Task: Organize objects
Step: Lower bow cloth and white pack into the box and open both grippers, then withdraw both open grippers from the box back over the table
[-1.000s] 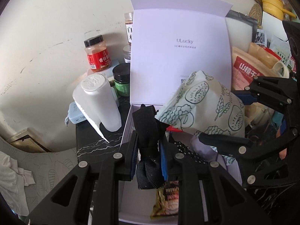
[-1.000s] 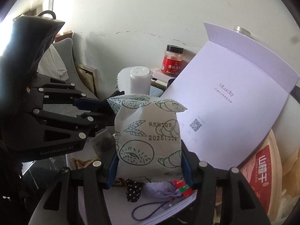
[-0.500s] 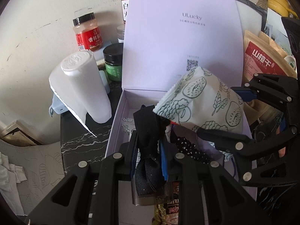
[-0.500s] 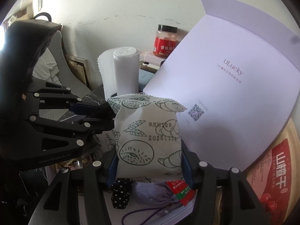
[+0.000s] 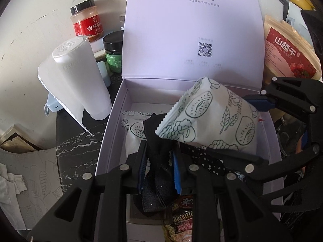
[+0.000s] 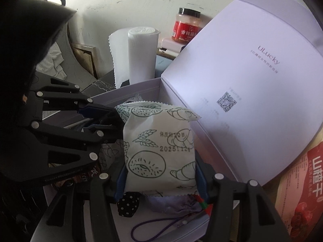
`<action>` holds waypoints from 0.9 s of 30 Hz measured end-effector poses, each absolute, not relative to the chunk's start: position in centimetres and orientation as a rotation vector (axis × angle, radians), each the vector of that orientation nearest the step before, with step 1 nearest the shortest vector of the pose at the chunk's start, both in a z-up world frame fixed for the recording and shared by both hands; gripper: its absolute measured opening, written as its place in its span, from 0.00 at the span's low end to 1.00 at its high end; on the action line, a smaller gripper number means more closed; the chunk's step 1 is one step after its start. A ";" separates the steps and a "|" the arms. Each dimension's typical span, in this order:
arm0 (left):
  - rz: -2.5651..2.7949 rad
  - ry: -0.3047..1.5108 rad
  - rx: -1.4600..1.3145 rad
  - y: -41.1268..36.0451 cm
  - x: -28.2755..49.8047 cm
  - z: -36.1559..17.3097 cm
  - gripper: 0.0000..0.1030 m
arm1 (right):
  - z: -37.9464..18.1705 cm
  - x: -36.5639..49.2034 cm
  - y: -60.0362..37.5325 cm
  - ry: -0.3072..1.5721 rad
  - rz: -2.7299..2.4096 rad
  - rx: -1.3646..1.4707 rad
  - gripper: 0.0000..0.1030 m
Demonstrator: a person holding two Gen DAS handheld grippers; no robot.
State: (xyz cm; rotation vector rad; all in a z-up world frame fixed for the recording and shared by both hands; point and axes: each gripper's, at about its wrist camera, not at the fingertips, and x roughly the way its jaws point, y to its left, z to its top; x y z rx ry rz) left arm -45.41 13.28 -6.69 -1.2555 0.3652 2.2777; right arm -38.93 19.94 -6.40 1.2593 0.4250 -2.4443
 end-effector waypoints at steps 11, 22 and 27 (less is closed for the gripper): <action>2.289 0.335 -1.305 12.9 -45.3 -6.9 0.33 | -6.9 -38.6 20.3 0.472 -2.466 1.329 0.69; 2.318 0.329 -1.385 11.7 -43.9 -7.0 0.60 | -6.0 -36.7 20.5 0.523 -2.485 1.329 0.70; 2.335 0.318 -1.389 11.3 -42.8 -6.3 0.60 | -5.0 -35.9 20.8 0.532 -2.516 1.313 0.70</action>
